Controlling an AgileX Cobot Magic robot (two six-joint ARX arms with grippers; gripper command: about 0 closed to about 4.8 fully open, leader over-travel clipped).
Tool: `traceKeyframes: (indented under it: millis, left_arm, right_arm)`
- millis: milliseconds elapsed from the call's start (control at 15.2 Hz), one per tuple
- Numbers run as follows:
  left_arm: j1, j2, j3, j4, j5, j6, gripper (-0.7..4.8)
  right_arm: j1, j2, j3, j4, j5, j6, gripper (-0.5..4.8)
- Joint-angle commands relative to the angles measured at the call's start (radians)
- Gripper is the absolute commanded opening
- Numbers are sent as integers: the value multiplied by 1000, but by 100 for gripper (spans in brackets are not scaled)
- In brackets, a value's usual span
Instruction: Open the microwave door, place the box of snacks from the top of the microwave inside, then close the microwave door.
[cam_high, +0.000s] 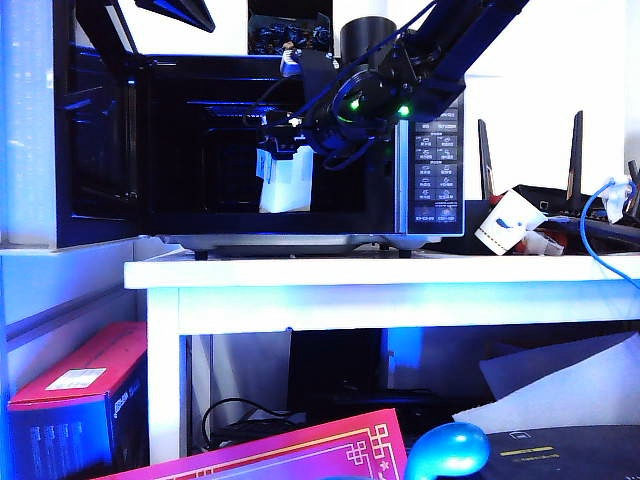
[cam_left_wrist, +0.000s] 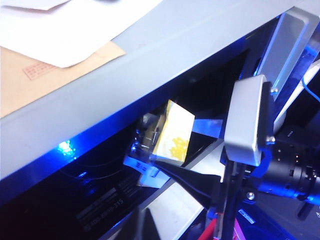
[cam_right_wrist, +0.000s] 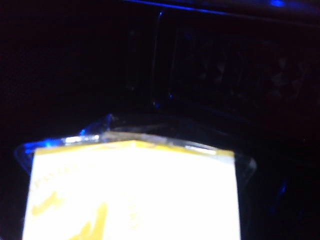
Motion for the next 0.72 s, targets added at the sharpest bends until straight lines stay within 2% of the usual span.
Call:
traceKeyframes:
  millis: [66, 197, 394, 722]
  left_arm:
    - [-1, -7, 5, -3, 1, 0, -6]
    - [-1, -7, 5, -17, 1, 1, -6]
    - [-1, -7, 5, -19, 1, 1, -6]
    - [-1, -7, 5, -20, 1, 2, -6]
  right_arm:
    - [-11, 23, -2, 18, 3, 14, 317]
    - [-20, 23, -1, 15, 2, 19, 321]
    - [-26, 23, 0, -85, -3, 23, 409]
    - [-27, 23, 0, -251, -28, 23, 409]
